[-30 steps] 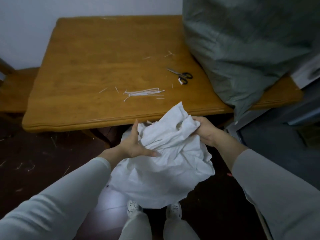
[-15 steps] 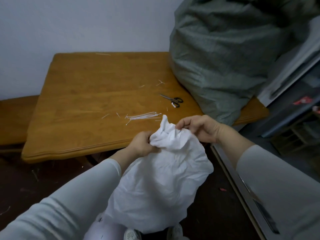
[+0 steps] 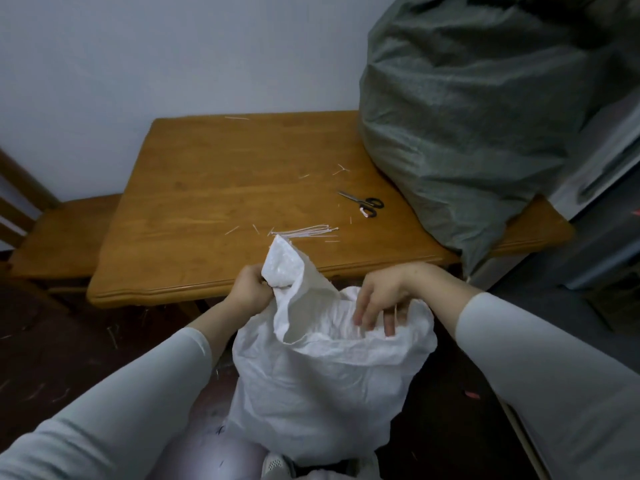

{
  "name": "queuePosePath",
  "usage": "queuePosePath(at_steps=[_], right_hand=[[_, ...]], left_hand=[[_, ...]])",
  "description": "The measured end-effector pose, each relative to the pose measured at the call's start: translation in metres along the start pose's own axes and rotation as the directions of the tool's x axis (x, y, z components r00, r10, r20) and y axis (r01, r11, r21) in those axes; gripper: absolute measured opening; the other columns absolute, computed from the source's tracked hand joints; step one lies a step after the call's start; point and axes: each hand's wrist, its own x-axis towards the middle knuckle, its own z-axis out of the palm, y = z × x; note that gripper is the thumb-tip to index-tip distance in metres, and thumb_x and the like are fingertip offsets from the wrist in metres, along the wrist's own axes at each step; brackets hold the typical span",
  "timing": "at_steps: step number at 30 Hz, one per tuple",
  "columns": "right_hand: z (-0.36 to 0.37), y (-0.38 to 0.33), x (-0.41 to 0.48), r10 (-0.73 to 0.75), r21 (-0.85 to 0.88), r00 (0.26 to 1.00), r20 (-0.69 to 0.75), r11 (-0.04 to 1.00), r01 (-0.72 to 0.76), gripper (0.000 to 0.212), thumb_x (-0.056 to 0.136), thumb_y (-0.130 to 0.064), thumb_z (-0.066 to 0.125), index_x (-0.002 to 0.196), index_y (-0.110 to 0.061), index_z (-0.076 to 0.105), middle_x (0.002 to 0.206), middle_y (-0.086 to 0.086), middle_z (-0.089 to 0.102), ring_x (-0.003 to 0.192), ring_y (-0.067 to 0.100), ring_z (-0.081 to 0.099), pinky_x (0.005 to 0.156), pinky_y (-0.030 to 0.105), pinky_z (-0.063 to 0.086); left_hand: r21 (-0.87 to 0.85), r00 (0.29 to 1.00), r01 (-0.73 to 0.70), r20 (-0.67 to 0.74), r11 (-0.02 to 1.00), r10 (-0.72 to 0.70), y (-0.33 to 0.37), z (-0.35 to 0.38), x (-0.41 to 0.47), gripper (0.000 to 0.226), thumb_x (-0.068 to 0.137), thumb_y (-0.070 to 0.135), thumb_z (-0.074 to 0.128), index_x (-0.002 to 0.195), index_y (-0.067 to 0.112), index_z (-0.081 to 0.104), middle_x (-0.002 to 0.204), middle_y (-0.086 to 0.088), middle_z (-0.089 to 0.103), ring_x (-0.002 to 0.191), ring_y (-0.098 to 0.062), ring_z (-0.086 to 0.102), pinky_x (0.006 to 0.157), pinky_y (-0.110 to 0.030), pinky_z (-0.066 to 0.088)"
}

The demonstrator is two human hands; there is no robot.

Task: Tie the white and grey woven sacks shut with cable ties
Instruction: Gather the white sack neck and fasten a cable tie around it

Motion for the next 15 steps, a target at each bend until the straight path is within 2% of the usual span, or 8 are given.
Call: queuePosePath(at_steps=[2, 4, 6, 8, 9, 10, 12, 15], right_hand=[[-0.005, 0.001, 0.008, -0.069, 0.005, 0.971, -0.229, 0.997, 0.072, 0.029, 0.081, -0.019, 0.069, 0.11, -0.015, 0.067, 0.099, 0.004, 0.072, 0.069, 0.012, 0.065, 0.056, 0.025, 0.049], [-0.011, -0.002, 0.02, -0.168, 0.071, 0.886, -0.431, 0.973, 0.219, 0.056, 0.075, -0.022, 0.077, 0.127, -0.016, 0.056, 0.117, 0.002, 0.064, 0.095, 0.013, 0.063, 0.077, 0.029, 0.051], [-0.007, -0.008, 0.031, -0.235, 0.097, 0.871, -0.431, 0.948, 0.304, 0.074, 0.073, -0.026, 0.079, 0.138, -0.018, 0.044, 0.139, -0.001, 0.049, 0.125, 0.015, 0.047, 0.1, 0.029, 0.04], [0.001, -0.012, 0.046, -0.276, 0.089, 0.873, -0.403, 0.937, 0.338, 0.047, 0.08, -0.025, 0.072, 0.124, -0.017, 0.058, 0.127, 0.002, 0.057, 0.116, 0.018, 0.05, 0.097, 0.032, 0.04], [0.003, -0.014, 0.051, -0.295, 0.085, 0.846, -0.444, 0.926, 0.367, 0.02, 0.086, -0.021, 0.066, 0.104, -0.014, 0.066, 0.107, 0.006, 0.064, 0.101, 0.021, 0.054, 0.087, 0.032, 0.042], [0.002, -0.018, 0.054, -0.305, 0.094, 0.799, -0.517, 0.908, 0.407, 0.009, 0.09, -0.017, 0.059, 0.089, -0.011, 0.065, 0.09, 0.009, 0.063, 0.089, 0.023, 0.054, 0.079, 0.032, 0.041], [-0.012, -0.024, 0.054, -0.25, 0.155, 0.699, -0.67, 0.874, 0.461, 0.013, 0.094, -0.013, 0.049, 0.087, -0.009, 0.06, 0.086, 0.014, 0.059, 0.086, 0.027, 0.054, 0.075, 0.036, 0.042], [-0.038, -0.033, 0.039, -0.293, 0.071, 0.629, -0.72, 0.871, 0.487, 0.014, 0.096, -0.015, 0.043, 0.088, -0.016, 0.055, 0.088, 0.005, 0.056, 0.086, 0.023, 0.053, 0.072, 0.034, 0.04]], left_hand=[[-0.027, 0.999, 0.035, -0.012, 0.999, -0.036, 0.002, 0.002, -0.005, 0.04, 0.08, -0.014, 0.052, 0.05, 0.011, 0.044, 0.054, 0.002, 0.046, 0.052, -0.007, 0.038, 0.041, -0.011, 0.036], [-0.052, 0.998, 0.059, -0.017, 0.997, -0.06, 0.004, 0.003, -0.008, 0.039, 0.079, -0.015, 0.055, 0.052, 0.011, 0.048, 0.056, 0.002, 0.049, 0.052, -0.005, 0.041, 0.037, -0.005, 0.035], [-0.068, 0.997, 0.069, -0.022, 0.995, -0.071, 0.008, 0.004, -0.011, 0.037, 0.078, -0.014, 0.058, 0.054, 0.012, 0.05, 0.058, 0.004, 0.052, 0.053, -0.003, 0.043, 0.038, -0.005, 0.035], [-0.079, 0.997, 0.07, -0.029, 0.994, -0.073, 0.009, 0.005, -0.012, 0.037, 0.079, -0.014, 0.059, 0.056, 0.014, 0.052, 0.06, 0.005, 0.053, 0.054, -0.002, 0.045, 0.038, -0.004, 0.036], [-0.086, 0.997, 0.068, -0.035, 0.994, -0.071, 0.009, 0.005, -0.013, 0.037, 0.079, -0.015, 0.058, 0.056, 0.014, 0.052, 0.06, 0.005, 0.053, 0.055, -0.001, 0.045, 0.039, -0.004, 0.037], [-0.094, 0.997, 0.06, -0.045, 0.994, -0.064, 0.008, 0.006, -0.013, 0.038, 0.079, -0.015, 0.057, 0.056, 0.015, 0.053, 0.06, 0.005, 0.054, 0.055, -0.001, 0.046, 0.041, -0.005, 0.038], [-0.099, 0.997, 0.038, -0.062, 0.994, -0.044, 0.006, 0.006, -0.012, 0.037, 0.079, -0.014, 0.057, 0.058, 0.016, 0.055, 0.062, 0.005, 0.056, 0.059, -0.002, 0.048, 0.046, -0.006, 0.04], [-0.065, 0.999, 0.022, -0.046, 0.998, -0.025, 0.005, 0.008, -0.006, 0.027, 0.078, -0.008, 0.06, 0.064, 0.015, 0.059, 0.067, 0.003, 0.061, 0.066, -0.007, 0.053, 0.059, -0.018, 0.044]])
